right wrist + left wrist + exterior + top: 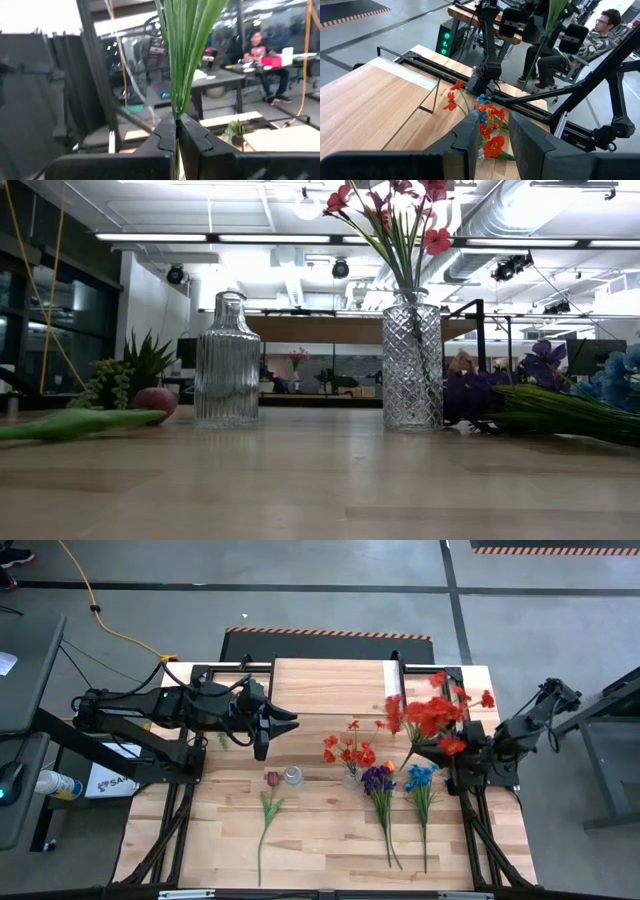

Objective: Pick and place flowers into a vace then onto a shelf
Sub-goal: Put the orange flowers into the right transparent vase

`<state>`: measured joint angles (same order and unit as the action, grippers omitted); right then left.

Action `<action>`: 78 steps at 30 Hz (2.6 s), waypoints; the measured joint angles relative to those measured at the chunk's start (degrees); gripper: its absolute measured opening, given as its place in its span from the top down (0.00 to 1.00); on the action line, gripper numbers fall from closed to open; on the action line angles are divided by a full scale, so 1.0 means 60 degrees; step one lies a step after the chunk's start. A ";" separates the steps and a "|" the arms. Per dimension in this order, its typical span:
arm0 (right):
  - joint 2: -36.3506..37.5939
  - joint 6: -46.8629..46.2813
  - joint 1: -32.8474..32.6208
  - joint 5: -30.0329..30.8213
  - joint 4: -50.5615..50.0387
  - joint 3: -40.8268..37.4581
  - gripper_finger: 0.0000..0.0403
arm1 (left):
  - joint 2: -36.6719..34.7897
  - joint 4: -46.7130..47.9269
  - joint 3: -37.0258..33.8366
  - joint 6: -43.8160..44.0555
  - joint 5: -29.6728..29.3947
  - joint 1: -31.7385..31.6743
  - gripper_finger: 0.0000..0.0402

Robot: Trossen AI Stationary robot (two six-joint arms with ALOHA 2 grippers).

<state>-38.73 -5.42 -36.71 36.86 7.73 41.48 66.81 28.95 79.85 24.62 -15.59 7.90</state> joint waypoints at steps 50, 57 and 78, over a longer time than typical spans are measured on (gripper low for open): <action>-0.3343 0.1160 0.0114 0.4437 0.9100 -0.3503 1.00 | -0.0200 0.0539 0.0011 -0.0218 0.0426 0.0000 0.66; -0.3985 0.0576 0.0245 0.4716 0.9335 -0.3499 1.00 | -0.0200 0.0660 0.0011 -0.0225 0.0423 0.0000 0.66; -0.6000 -0.0936 0.0664 0.4752 1.1448 -0.3495 1.00 | -0.0197 0.0703 0.0011 -0.0312 0.0395 0.0000 0.66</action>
<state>-74.73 -11.03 -32.73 65.37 76.42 20.51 65.63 33.17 79.92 22.74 -13.23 7.90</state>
